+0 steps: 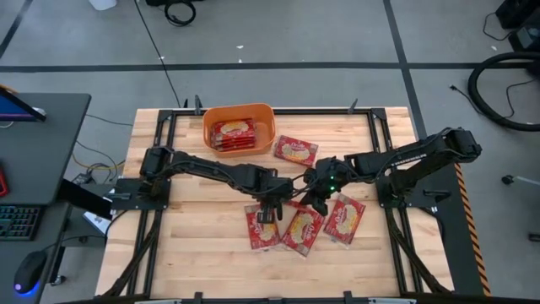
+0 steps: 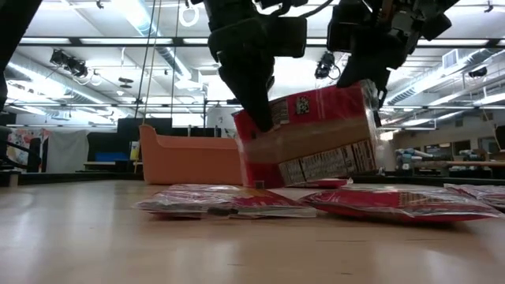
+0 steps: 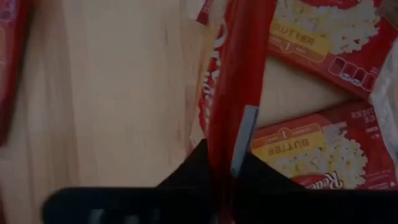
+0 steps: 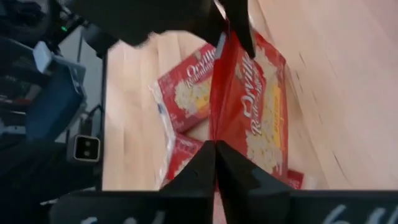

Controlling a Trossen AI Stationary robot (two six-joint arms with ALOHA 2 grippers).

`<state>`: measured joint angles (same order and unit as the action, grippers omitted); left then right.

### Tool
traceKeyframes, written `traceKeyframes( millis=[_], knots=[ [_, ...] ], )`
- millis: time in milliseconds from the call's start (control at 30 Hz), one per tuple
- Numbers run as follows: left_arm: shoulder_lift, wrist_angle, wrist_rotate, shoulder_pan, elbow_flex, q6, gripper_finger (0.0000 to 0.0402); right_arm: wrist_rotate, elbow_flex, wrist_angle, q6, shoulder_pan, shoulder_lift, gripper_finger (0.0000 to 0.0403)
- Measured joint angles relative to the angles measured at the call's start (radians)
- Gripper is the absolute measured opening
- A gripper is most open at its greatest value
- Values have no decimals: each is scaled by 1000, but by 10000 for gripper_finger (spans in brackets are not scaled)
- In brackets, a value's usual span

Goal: Sort popcorn bags into baskets
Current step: Put the red popcorn bag into the orange bin

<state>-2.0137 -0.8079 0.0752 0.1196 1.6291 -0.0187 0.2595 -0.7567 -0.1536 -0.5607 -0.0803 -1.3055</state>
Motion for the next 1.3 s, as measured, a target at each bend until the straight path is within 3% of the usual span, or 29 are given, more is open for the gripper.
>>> traceKeyframes(
  millis=[200, 333, 533, 733, 867, 1167, 1300],
  knots=[
    [20, -39, -18, -18, 0, 2, 33, -3, 0, 7, 0, 15, 1, 67],
    [64, -134, 25, -52, 0, 14, 29, -7, -1, -38, 10, 50, 30, 89],
    [190, -254, 70, -134, 0, 51, 29, -96, -1, -135, 39, 88, 101, 93],
    [332, -371, -37, -278, 0, 56, 33, -212, -1, -206, 70, 98, 157, 94],
    [393, -424, -3, -390, 0, 86, 34, -266, -1, -199, 92, 98, 165, 93],
    [399, -391, 89, -593, 0, 239, 35, -298, -1, -201, 91, 99, 159, 93],
    [372, -312, 90, -651, -75, 316, 35, -321, -1, -200, 89, 103, 159, 93]
  ],
)
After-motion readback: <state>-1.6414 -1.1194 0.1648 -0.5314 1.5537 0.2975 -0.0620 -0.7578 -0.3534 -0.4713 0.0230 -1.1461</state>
